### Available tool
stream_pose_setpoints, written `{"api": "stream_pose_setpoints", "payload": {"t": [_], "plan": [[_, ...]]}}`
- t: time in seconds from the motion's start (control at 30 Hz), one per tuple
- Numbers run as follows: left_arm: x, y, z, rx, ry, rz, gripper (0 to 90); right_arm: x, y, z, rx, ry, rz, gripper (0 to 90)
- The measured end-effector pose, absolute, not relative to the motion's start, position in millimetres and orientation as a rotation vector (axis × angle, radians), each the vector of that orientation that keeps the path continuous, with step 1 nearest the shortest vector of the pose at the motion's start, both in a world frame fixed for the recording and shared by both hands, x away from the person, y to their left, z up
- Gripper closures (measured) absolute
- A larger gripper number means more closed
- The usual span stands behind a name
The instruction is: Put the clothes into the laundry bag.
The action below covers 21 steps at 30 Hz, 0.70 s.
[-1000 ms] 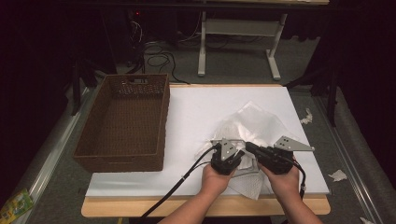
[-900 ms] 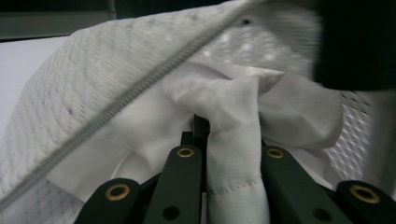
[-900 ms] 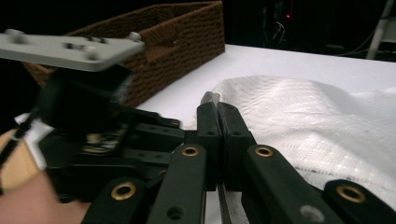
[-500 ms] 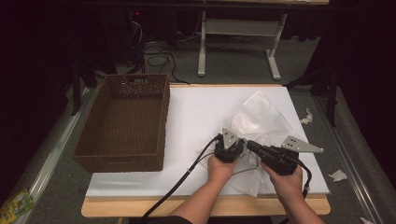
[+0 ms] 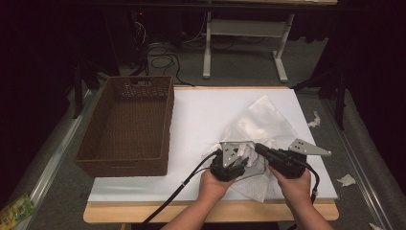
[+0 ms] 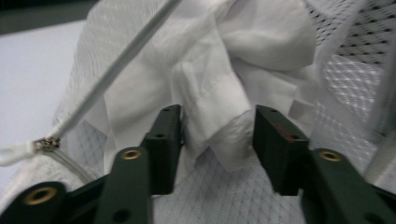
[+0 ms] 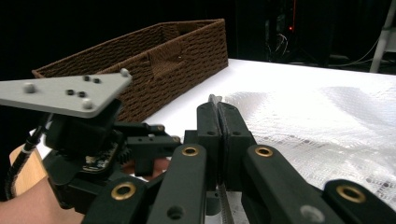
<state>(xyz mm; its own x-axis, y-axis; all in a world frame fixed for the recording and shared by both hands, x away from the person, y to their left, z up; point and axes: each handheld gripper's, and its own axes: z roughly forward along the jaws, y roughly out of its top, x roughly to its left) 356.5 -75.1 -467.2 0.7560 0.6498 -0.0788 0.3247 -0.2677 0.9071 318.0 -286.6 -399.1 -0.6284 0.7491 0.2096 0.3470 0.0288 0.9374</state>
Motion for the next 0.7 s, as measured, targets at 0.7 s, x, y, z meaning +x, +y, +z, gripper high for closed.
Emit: {"api": "stream_pose_setpoints", "payload": {"t": [0.7], "plan": [[390.4,-117.6,-466.5,1.798,0.814,0.311,73.3,318.8,-289.5,-402.5,1.133,1.973,1.635,89.3]]}}
